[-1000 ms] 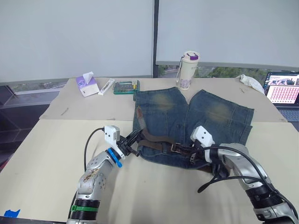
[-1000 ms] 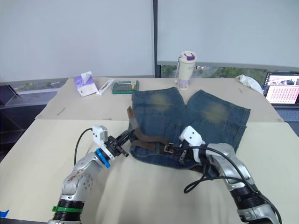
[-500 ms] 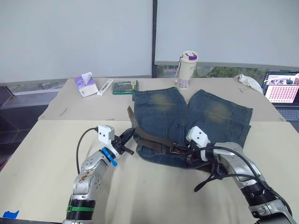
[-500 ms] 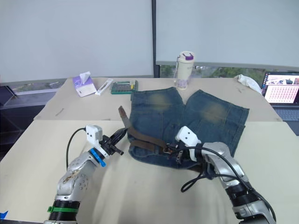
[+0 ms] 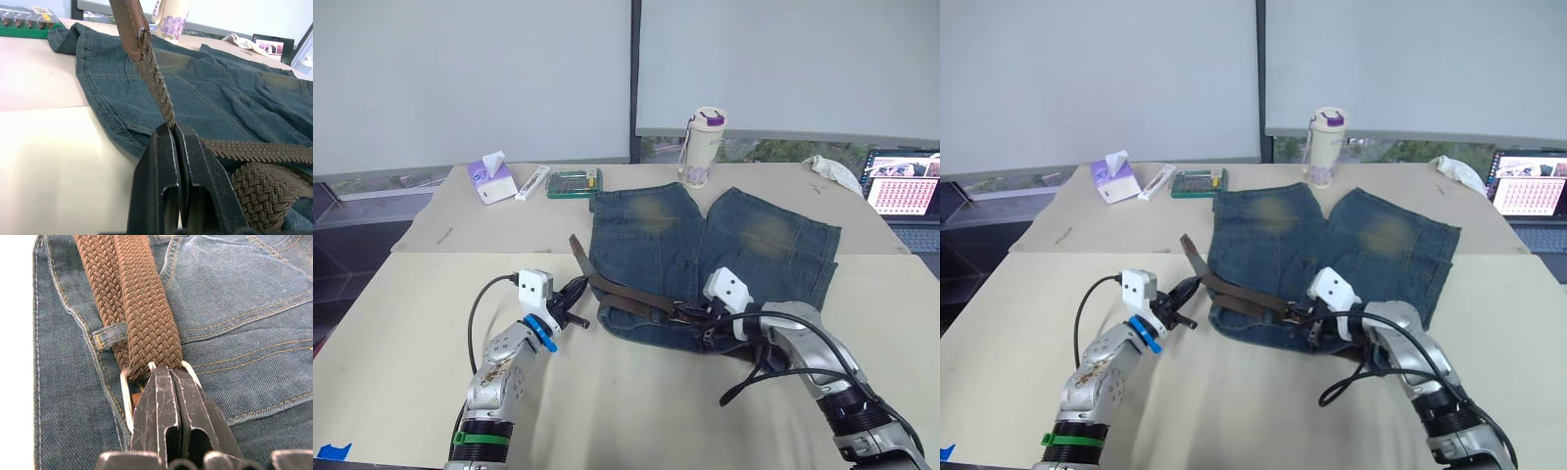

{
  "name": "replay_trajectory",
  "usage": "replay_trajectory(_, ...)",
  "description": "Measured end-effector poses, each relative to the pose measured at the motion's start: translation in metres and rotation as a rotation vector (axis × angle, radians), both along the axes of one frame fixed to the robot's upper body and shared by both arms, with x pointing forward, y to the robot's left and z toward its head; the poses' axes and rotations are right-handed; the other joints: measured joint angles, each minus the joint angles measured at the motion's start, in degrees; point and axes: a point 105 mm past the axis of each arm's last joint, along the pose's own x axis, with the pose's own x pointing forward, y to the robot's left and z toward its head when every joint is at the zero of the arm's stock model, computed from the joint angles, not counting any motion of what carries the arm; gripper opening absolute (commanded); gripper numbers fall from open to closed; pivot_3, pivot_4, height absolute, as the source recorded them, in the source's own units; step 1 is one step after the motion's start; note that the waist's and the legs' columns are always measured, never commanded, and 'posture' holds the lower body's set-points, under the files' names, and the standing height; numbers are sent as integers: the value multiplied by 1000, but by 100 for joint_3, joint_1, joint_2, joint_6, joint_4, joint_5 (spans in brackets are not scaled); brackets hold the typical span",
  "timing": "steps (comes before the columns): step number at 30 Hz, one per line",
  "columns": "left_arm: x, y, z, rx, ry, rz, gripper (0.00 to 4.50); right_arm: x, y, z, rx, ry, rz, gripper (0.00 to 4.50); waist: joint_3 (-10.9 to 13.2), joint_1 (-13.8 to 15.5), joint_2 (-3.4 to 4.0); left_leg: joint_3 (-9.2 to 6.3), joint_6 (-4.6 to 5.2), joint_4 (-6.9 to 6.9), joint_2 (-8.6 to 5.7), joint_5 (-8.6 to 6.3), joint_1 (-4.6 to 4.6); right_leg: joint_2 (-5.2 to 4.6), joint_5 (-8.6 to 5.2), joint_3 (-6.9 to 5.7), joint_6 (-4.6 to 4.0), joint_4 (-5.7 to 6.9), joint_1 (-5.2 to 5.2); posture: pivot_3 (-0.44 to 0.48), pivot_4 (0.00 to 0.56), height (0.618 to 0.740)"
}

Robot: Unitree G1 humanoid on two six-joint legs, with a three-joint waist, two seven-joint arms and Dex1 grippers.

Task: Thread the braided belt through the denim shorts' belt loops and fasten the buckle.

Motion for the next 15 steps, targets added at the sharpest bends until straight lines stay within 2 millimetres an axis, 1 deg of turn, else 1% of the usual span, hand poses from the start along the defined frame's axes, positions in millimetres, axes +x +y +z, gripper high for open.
replay_trajectory(3, 0, 1, -2, 5, 5, 4, 0, -2, -1, 0, 40, 17, -2, 34, 0, -2, 0, 0, 0, 0, 0, 0, 0, 0, 0, 0, 0, 0, 0, 0, 150, 740)
replay_trajectory(8, 1, 1, -6, 5, 20, 7, 0, -4, 3, -1, 80, 36, 31, 34, 0, -16, 0, 0, 0, 0, 1, 0, 0, 1, 0, 0, 0, 1, -1, 0, 150, 740)
replay_trajectory(15, 1, 1, -6, 15, 20, 8, 0, 3, 2, -2, 78, 7, 34, 34, 0, -18, 0, 0, 0, 0, 1, 0, 1, 1, 0, 0, -1, 1, -1, 0, 150, 740)
